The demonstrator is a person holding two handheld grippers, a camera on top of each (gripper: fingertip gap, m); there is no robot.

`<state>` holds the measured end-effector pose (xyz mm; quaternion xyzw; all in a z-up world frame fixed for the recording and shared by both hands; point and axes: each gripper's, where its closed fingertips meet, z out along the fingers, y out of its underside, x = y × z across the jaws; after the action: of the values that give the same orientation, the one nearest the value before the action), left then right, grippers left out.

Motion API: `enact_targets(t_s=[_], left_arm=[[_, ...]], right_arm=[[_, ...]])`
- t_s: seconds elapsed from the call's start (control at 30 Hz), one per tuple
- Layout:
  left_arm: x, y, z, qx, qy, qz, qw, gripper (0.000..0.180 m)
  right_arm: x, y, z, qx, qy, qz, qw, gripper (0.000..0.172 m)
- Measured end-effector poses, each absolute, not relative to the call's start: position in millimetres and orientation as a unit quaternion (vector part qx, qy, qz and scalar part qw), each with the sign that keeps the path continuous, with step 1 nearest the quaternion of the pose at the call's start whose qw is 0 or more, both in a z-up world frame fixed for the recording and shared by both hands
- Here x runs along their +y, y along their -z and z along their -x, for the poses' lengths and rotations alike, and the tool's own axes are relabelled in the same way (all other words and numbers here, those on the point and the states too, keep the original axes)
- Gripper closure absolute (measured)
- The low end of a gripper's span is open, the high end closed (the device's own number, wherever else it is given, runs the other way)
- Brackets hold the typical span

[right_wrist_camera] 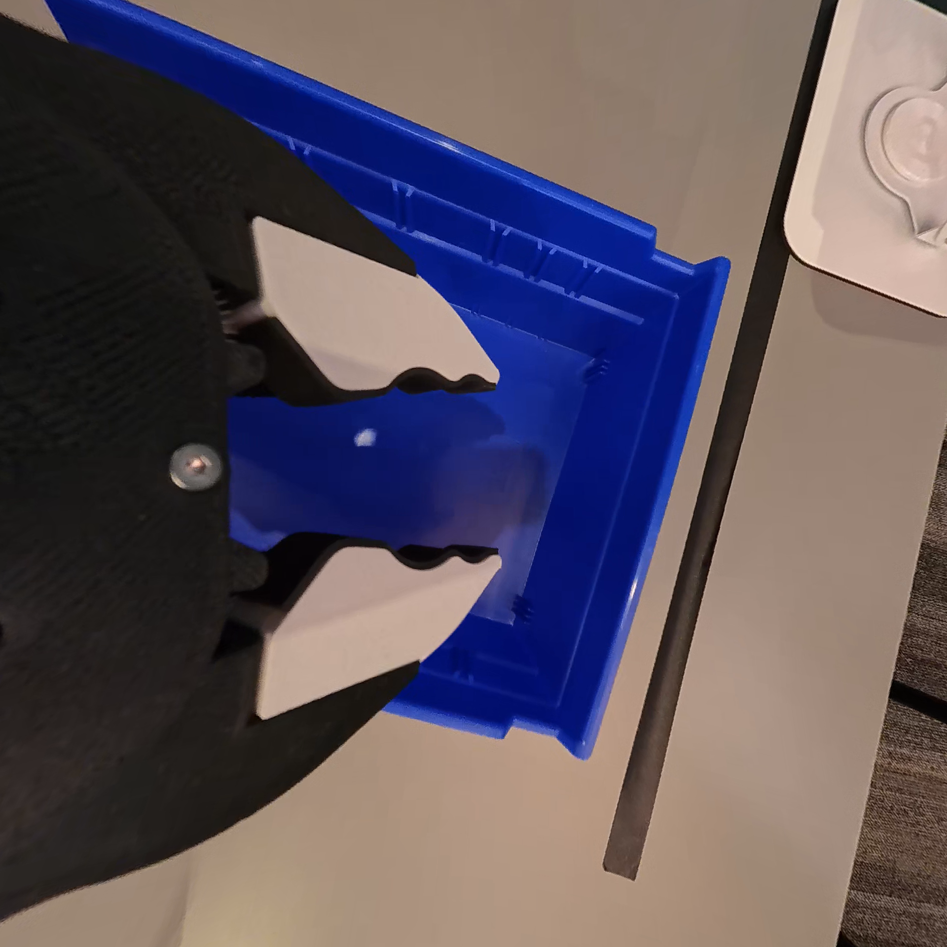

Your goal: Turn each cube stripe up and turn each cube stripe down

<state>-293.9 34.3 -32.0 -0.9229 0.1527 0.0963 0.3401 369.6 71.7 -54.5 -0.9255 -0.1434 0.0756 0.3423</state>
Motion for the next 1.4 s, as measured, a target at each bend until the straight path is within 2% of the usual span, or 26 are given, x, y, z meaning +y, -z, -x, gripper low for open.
enact_targets(t_s=[0.1, 0.2, 0.4, 0.53, 0.87, 1.27, 1.4], left_arm=[[31.4, 0.5, 241.0, 0.205, -0.011, 0.891, 0.405, 0.144], [15.8, -1.3, 187.1, 0.287, 0.072, 0.87, 0.396, 0.137], [-2.6, 59.1, 154.2, 0.412, 0.026, 0.874, 0.256, 0.14], [-11.3, 92.2, 142.0, 0.448, 0.024, 0.876, 0.179, 0.137], [-18.3, 127.3, 149.8, 0.436, -0.005, 0.896, 0.087, 0.131], [-17.2, 142.9, 155.5, 0.447, -0.046, 0.892, 0.052, 0.135], [-14.8, 124.0, 157.5, 0.444, -0.047, 0.89, 0.086, 0.135]], right_arm=[[71.7, 52.6, -369.4, -0.144, -0.074, 0.924, 0.345, 0.112], [71.1, 51.7, -368.0, -0.148, -0.073, 0.924, 0.345, 0.112], [71.5, 55.1, -361.9, -0.16, -0.073, 0.925, 0.338, 0.112], [71.8, 59.7, -360.4, -0.165, -0.073, 0.927, 0.33, 0.112], [71.5, 62.5, -359.9, -0.171, -0.075, 0.928, 0.322, 0.112], [70.4, 68.6, -357.1, -0.181, -0.072, 0.931, 0.308, 0.112], [70.3, 69.4, -355.8, -0.186, -0.068, 0.932, 0.305, 0.112]])
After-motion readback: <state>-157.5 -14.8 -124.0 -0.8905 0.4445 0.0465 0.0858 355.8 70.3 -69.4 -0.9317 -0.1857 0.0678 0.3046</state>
